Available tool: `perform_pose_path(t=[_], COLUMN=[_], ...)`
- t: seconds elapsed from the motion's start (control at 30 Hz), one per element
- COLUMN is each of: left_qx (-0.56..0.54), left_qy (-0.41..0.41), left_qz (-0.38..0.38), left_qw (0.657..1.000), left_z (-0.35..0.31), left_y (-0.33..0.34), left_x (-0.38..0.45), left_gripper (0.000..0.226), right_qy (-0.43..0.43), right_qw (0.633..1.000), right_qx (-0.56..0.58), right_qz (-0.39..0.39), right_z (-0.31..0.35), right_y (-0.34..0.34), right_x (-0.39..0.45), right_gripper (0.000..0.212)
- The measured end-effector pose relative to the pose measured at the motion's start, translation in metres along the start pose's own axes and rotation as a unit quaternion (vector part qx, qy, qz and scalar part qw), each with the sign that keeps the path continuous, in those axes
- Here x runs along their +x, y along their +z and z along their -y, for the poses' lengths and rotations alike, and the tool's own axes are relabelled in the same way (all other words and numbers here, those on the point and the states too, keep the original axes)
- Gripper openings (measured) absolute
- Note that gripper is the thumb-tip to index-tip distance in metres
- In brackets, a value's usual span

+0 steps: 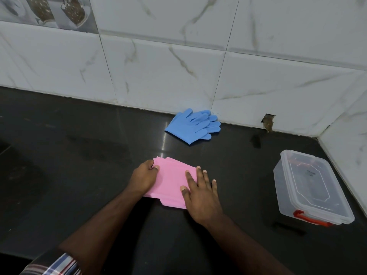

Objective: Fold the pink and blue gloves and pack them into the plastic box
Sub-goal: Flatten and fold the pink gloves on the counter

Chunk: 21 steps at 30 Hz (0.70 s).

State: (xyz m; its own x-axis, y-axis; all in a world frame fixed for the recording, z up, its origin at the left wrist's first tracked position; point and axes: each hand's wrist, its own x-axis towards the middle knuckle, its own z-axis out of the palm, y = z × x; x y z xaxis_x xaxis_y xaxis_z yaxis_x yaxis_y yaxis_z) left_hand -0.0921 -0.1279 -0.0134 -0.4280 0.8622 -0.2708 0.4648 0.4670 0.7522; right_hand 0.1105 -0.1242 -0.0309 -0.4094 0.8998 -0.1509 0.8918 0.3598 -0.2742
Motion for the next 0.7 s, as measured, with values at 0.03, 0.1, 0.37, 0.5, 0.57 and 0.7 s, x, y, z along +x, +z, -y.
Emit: perform_pose_path(t=[0.03, 0.1, 0.37, 0.5, 0.57, 0.7], left_qx=[-0.002, 0.003, 0.271, 0.406, 0.409, 0.394], left_qy=[-0.002, -0.001, 0.275, 0.274, 0.261, 0.269], left_qz=[0.004, 0.008, -0.106, 0.037, 0.062, 0.069], left_qw=[1.000, 1.000, 0.916, 0.871, 0.872, 0.876], left_z=[0.000, -0.001, -0.021, -0.005, 0.006, 0.014], left_y=[-0.001, -0.002, 0.009, 0.019, 0.019, 0.019], left_x=[0.001, 0.002, -0.029, -0.016, -0.010, -0.006], left_gripper=[0.023, 0.022, 0.056, 0.065, 0.077, 0.071], right_qy=[-0.001, -0.001, -0.005, -0.004, -0.004, -0.023], right_qw=[1.000, 1.000, 0.999, 0.999, 1.000, 1.000], right_qx=[-0.010, -0.019, -0.035, -0.037, -0.012, 0.003], right_qz=[-0.002, -0.006, -0.018, -0.010, -0.004, -0.007], right_z=[0.001, 0.001, 0.000, -0.001, -0.003, -0.001], right_y=[0.001, 0.002, 0.003, 0.001, -0.003, -0.008], right_x=[0.000, 0.000, -0.001, -0.002, 0.000, 0.009], right_gripper=[0.058, 0.057, 0.055, 0.058, 0.056, 0.056])
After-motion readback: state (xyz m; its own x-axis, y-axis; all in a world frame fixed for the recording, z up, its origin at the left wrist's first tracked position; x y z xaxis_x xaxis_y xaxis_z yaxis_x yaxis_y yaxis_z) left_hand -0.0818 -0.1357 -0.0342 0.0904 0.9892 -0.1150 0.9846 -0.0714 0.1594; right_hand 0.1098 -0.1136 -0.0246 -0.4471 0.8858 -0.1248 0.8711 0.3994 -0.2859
